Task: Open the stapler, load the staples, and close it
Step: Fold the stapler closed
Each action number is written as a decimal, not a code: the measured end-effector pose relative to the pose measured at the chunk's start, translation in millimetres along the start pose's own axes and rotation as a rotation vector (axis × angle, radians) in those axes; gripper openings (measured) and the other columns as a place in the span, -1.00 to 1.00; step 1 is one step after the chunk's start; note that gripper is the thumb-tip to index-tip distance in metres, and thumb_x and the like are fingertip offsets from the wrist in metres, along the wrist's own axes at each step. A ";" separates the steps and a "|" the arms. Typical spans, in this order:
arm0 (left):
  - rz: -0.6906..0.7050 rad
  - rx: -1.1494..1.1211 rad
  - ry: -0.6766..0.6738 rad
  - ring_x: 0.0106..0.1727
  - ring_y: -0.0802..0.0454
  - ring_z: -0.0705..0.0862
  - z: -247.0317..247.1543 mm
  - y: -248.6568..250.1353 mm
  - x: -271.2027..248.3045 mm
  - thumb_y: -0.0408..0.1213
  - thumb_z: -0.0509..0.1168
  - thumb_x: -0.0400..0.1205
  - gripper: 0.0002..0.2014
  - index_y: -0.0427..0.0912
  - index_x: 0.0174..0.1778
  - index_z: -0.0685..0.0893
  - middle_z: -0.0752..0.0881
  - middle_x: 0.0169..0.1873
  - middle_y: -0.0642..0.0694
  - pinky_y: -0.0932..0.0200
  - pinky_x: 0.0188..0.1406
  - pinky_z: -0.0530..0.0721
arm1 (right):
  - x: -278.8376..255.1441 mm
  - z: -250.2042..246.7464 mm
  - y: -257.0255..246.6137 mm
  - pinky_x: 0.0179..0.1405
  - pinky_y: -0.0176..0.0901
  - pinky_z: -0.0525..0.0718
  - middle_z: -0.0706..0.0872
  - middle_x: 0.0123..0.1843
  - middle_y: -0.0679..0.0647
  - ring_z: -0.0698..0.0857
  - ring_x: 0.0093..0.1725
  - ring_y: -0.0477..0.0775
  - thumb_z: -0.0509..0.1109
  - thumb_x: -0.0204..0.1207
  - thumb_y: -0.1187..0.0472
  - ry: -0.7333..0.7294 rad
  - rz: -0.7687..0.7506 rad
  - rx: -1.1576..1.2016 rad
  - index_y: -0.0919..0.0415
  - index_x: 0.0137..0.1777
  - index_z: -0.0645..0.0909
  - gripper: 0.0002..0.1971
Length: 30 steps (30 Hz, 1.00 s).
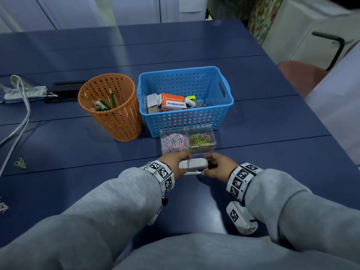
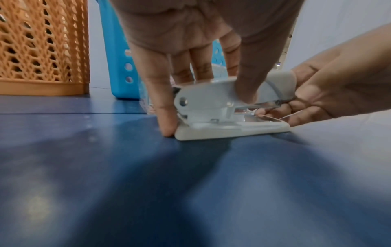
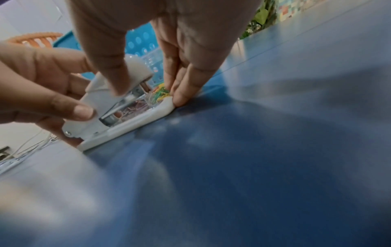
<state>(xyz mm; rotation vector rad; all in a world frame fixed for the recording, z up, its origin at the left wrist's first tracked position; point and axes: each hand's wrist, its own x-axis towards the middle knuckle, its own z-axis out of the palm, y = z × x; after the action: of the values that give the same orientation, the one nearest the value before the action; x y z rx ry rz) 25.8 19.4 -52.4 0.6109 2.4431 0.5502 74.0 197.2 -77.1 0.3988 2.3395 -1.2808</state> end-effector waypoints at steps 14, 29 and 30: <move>0.067 0.032 0.058 0.17 -0.14 0.65 -8.2 3.1 -8.2 -0.25 0.35 0.48 -0.67 -0.01 0.18 0.62 0.71 0.13 -0.14 0.05 0.15 0.61 | -15.0 -12.2 -25.4 0.47 -0.04 0.49 0.52 0.40 0.10 0.54 0.37 0.08 0.46 0.39 -0.04 -0.059 -0.218 -0.263 -0.17 0.44 0.38 -0.40; 0.270 -0.323 0.568 0.15 0.08 0.61 -123.2 38.6 -39.6 -0.35 0.47 0.41 -0.48 0.07 0.24 0.50 0.61 0.07 0.05 0.29 0.07 0.69 | -46.3 -98.5 -156.6 0.00 -0.20 0.48 0.71 0.07 0.05 0.64 0.08 0.09 0.46 0.41 -0.01 0.079 -0.369 -0.751 0.01 0.30 0.53 -0.55; 0.275 -0.411 0.620 0.13 0.13 0.59 -129.8 34.6 -42.3 -0.37 0.47 0.41 -0.49 0.08 0.23 0.49 0.59 0.08 0.03 0.48 -0.05 0.66 | -45.3 -105.7 -164.4 0.05 -0.16 0.51 0.72 0.15 0.08 0.65 0.15 0.13 0.46 0.41 -0.03 0.114 -0.381 -0.741 0.03 0.31 0.53 -0.52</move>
<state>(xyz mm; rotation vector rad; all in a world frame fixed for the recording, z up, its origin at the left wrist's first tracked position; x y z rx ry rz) -10.2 -6.9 81.2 0.6730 2.6776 1.4994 13.9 198.0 114.3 -0.2297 2.8561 -0.4419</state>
